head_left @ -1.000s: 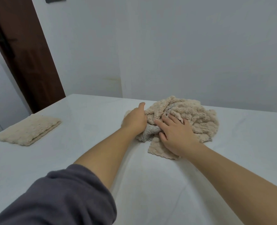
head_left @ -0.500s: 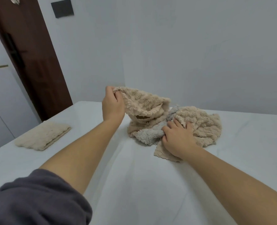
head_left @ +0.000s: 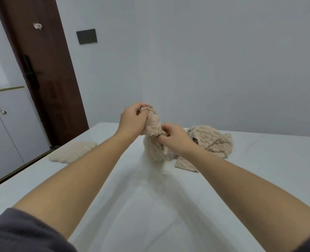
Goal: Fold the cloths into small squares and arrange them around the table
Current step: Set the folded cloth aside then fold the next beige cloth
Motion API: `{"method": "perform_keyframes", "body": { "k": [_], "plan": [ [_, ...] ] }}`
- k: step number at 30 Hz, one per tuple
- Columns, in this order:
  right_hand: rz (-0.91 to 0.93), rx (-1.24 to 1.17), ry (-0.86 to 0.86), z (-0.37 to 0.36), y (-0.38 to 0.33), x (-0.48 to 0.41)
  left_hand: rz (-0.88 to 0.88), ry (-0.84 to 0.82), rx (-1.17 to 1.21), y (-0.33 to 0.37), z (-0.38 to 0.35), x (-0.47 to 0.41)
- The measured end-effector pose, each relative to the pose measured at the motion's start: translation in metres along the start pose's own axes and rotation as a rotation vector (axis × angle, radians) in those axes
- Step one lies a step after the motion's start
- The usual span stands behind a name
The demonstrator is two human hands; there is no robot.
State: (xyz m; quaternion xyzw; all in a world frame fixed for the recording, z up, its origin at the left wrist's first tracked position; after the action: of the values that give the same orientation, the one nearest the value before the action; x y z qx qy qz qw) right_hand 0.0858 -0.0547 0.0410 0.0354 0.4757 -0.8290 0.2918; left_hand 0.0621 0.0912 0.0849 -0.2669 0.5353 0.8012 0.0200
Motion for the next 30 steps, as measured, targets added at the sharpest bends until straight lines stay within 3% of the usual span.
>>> {"method": "perform_keyframes", "body": {
  "k": [4, 9, 14, 22, 30],
  "plan": [
    [-0.072, -0.082, 0.041, 0.018, -0.017, 0.016, 0.052, -0.155, 0.160, 0.023, 0.013, 0.022],
    [-0.047, -0.055, 0.021, 0.033, -0.049, 0.042, -0.054, -0.182, -0.056, 0.035, 0.026, 0.045],
    [0.015, -0.104, 0.063, 0.041, -0.071, 0.059, -0.023, -0.189, -0.079, 0.053, 0.028, 0.059],
    [-0.104, -0.142, 0.203, 0.069, -0.079, 0.071, 0.056, -0.354, -0.624, 0.056, 0.036, 0.070],
    [-0.274, -0.255, 0.230, 0.105, -0.059, 0.102, 0.217, -0.338, -0.499, 0.034, 0.064, 0.087]
  ]
}}
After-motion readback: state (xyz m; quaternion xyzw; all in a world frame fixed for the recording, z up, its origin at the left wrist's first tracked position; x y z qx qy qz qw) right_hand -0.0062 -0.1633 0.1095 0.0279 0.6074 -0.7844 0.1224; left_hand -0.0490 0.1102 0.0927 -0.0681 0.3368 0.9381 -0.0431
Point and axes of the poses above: each hand's wrist, its own x-axis away from the middle knuckle, its own z-axis out of the back of the hand, y = z × x, the point moved 2 cm from there along -x, towards the middle knuckle, and after that the axes turned 3 degrees about -y, right-handed, at the moved point
